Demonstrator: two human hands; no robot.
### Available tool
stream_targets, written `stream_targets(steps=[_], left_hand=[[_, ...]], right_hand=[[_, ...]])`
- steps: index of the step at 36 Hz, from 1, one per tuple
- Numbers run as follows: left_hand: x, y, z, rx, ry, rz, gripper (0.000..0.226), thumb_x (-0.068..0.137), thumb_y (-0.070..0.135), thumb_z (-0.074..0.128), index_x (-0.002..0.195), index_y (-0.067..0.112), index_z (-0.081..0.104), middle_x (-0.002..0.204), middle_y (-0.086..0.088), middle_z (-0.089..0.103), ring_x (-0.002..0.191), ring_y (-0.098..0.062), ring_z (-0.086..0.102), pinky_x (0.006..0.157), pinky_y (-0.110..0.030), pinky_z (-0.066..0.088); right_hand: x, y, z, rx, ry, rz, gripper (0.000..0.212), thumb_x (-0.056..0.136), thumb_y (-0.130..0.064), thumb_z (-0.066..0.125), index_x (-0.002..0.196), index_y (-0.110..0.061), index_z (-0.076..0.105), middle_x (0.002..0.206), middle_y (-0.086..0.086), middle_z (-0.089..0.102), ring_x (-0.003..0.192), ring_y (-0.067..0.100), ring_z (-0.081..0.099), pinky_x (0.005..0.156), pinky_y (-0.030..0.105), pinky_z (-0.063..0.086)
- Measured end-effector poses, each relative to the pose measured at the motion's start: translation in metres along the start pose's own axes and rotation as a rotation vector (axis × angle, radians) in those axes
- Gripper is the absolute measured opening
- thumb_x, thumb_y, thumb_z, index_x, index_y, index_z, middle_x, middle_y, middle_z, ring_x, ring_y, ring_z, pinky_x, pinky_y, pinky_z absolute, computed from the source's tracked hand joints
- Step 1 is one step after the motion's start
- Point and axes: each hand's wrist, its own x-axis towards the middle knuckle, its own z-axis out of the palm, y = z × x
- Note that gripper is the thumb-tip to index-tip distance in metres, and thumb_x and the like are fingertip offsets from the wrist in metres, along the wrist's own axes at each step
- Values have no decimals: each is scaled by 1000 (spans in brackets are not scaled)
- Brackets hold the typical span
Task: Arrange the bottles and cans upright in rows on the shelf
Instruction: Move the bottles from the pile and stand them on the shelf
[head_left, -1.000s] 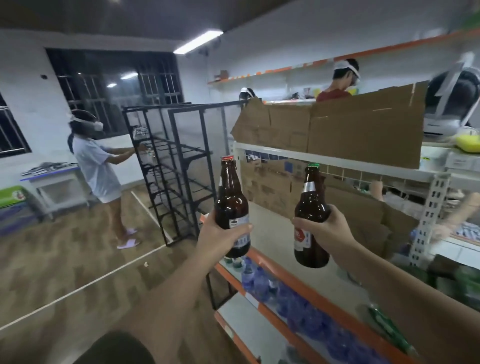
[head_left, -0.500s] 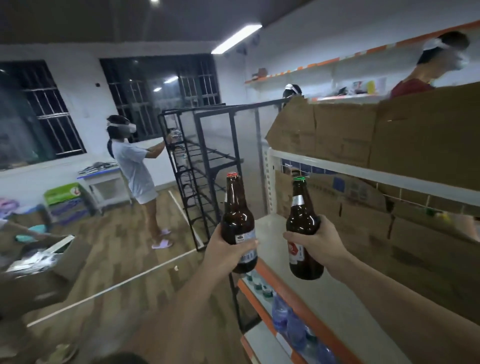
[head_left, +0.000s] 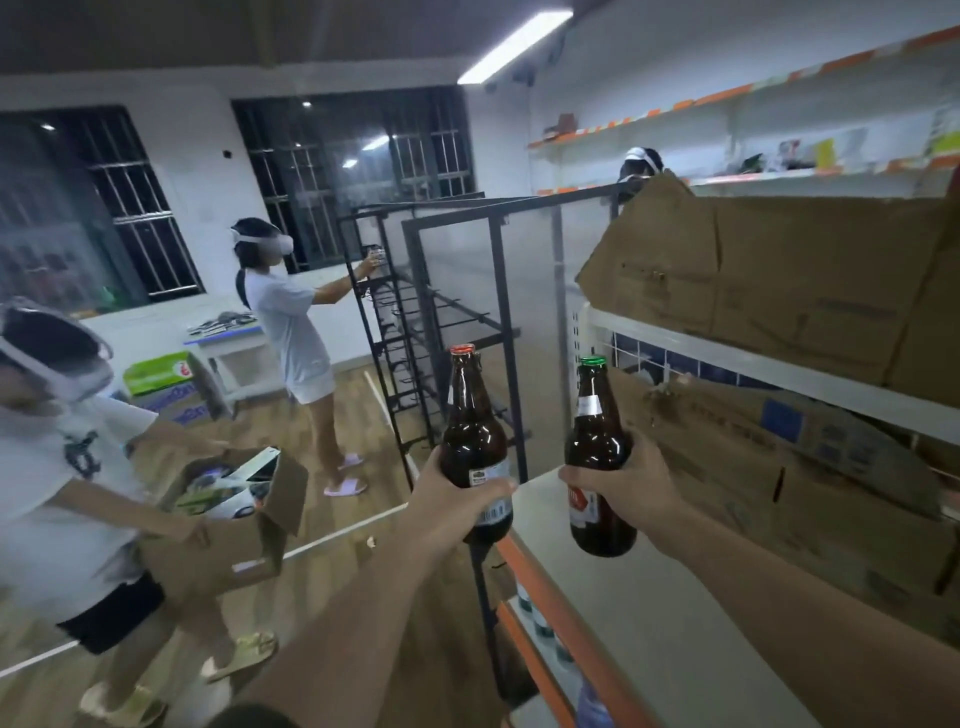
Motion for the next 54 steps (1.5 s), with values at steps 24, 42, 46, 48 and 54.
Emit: stream_targets(steps=[24,42,46,48,54], left_hand=[[259,-38,36,-126,-469,55,107,27,50,100,126,31,64,117,6,73,111,-21,67,100,-51,54],[339,-46,129,192,-683,141,64,69,9,90,116,34,54,99,18,61,87,-4,58,73,-22,51],[361,-58,143,253,-757,138,58,71,10,88,118,29,60,92,10,66,81,-6,61,66,-24,53],[372,-65,150,282,-810,151,57,72,10,87,117,29,58,95,9,65,87,-12,63,75,-31,55],[403,-83,171,222,-993,160,63,73,10,90,112,39,51,101,20,59,86,6,55,67,-8,45]], right_hand=[[155,71,46,-182,582,208,46,66,-33,95,101,-32,65,91,-15,69,76,-3,64,64,20,50],[225,153,2,-197,387,415,44,71,-13,92,100,-26,61,90,-11,66,82,4,66,62,13,52],[236,166,4,-202,397,446,52,67,-13,92,104,-29,59,96,-10,67,84,1,63,64,13,48],[242,175,6,-230,385,454,41,67,-13,91,96,-27,65,92,-8,71,85,4,65,65,17,51],[258,191,14,-256,427,499,30,61,-9,91,81,-18,71,86,3,76,86,17,73,70,28,59]])
